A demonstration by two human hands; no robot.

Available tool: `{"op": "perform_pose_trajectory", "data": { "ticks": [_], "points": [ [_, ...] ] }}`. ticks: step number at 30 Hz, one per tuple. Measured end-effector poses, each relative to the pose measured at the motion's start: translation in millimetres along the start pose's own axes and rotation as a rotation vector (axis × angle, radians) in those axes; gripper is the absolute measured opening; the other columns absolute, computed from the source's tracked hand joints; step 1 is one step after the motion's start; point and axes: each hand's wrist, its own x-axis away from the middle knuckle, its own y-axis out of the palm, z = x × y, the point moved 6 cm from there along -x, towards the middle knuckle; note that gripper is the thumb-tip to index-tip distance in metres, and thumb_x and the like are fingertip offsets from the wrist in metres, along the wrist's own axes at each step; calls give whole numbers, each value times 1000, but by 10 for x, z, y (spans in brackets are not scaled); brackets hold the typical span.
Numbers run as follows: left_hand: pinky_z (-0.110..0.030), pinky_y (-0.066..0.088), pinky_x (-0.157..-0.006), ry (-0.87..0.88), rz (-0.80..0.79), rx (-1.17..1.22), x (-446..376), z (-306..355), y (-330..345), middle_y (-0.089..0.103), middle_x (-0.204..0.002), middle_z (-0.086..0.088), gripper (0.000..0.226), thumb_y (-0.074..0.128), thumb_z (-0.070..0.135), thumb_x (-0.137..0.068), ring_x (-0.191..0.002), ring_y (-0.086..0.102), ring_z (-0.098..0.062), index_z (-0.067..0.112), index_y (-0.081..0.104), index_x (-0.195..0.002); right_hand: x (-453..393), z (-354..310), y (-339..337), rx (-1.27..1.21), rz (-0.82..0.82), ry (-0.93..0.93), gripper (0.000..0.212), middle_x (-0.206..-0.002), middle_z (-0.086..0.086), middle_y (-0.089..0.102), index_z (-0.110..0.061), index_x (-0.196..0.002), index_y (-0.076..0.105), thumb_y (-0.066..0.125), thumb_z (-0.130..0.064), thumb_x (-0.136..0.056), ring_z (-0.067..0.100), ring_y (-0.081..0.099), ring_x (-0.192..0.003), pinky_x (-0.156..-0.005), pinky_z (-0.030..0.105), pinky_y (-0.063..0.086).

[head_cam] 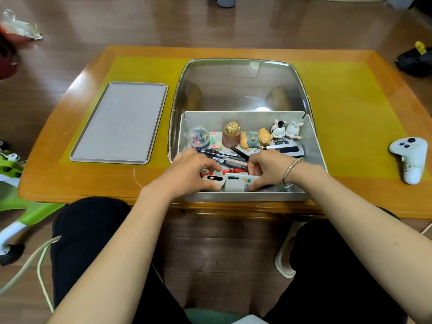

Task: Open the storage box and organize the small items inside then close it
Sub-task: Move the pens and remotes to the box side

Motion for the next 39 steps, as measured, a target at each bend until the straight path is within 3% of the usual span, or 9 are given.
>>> {"op": "perform_pose_trajectory", "data": {
  "ticks": [6,11,15,18,24,27,33,37,39],
  "points": [
    [-30,23,-77,-9,-112,-75,-86,40,24,52,-96,21,43,76,47,-75,-100,38,-9,43,52,-110,85,1,-66,-170,38,-13,19,-63,-9,57,-13,-84,70,77,-29,-75,2,47,-55,-50,9,33],
    [-28,26,-73,-32,-106,-60,-76,40,6,43,-85,21,31,77,43,-75,-86,33,-5,35,51,-92,289,257,-662,-283,381,-7,15,-68,-16,57,-21,-91,73,76,-20,-77,-10,49,-55,-51,5,34],
    [-28,34,-81,-54,-103,23,-54,75,-33,46,-97,10,31,75,36,-79,-96,40,-11,32,52,-99,336,548,-840,-88,382,79,14,-77,-2,63,-24,-93,74,74,-24,-79,4,48,-60,-58,22,30],
    [-30,37,-90,-39,-34,89,-77,138,-160,52,-105,8,33,74,29,-82,-105,45,-15,25,55,-110,282,605,-711,25,284,127,19,-77,-6,59,-21,-96,74,75,-26,-78,13,51,-73,-66,22,32],
    [-23,33,-77,-30,166,247,-374,381,-380,51,-108,3,32,69,19,-86,-96,48,-13,15,54,-114,236,646,-504,224,233,213,21,-95,12,65,-13,-92,71,65,-6,-73,32,58,-89,-76,37,52],
    [-23,33,-79,-4,239,291,-667,593,-333,54,-114,-4,32,68,17,-87,-100,50,-19,10,54,-115,314,750,-539,183,292,246,34,-109,14,60,-15,-108,67,63,-2,-77,33,57,-101,-84,37,49],
    [-35,37,-93,63,207,239,-1167,1063,42,52,-122,-10,37,67,21,-88,-113,48,-28,8,52,-119,531,866,-796,40,651,317,39,-112,17,58,-8,-120,57,60,-3,-81,36,55,-103,-87,44,47],
    [-35,39,-81,90,234,212,-1218,1199,183,54,-118,-9,37,66,9,-86,-108,52,-29,11,48,-118,518,808,-733,20,652,342,39,-119,19,53,-7,-120,57,56,0,-81,39,54,-104,-86,43,47],
    [-37,42,-85,114,201,219,-1199,1167,210,53,-122,-8,35,58,1,-88,-110,53,-28,12,50,-120,481,772,-661,47,615,342,40,-122,18,52,-9,-122,57,56,0,-83,38,53,-107,-85,41,47]
  ]
}}
